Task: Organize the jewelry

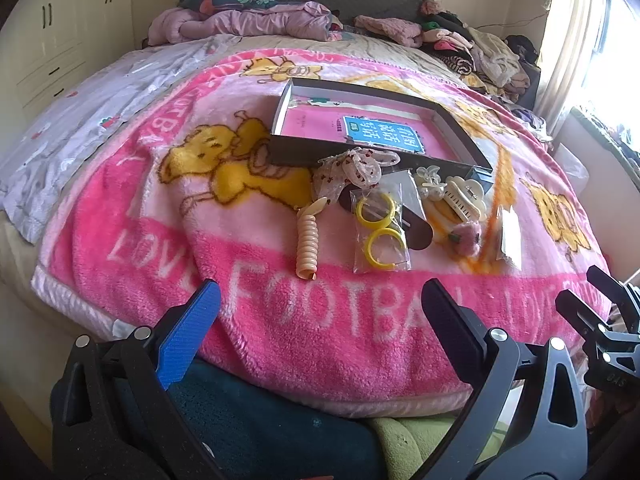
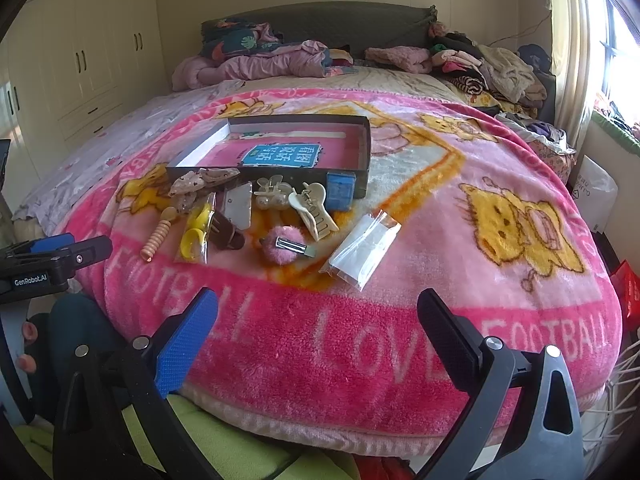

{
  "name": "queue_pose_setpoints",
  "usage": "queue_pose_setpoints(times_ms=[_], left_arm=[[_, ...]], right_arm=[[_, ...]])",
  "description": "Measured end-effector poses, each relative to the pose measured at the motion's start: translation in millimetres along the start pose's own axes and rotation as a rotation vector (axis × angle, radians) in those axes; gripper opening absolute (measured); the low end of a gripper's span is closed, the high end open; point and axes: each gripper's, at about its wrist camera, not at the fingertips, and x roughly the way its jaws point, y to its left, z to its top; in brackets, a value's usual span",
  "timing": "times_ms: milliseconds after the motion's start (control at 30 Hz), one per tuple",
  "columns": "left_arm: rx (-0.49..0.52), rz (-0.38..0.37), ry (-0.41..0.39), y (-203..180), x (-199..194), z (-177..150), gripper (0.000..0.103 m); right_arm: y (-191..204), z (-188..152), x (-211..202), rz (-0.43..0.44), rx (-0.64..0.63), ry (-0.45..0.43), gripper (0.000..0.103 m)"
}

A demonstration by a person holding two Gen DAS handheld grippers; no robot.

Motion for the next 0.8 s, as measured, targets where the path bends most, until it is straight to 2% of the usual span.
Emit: queue_pose_setpoints(times_ms=[800], left_arm=[[0.001, 0.003, -0.003, -0.6, -0.7, -0.3, 0.092]], right_arm=[[1.5, -1.7, -0.8, 0.002, -0.004, -0.001, 0.097]])
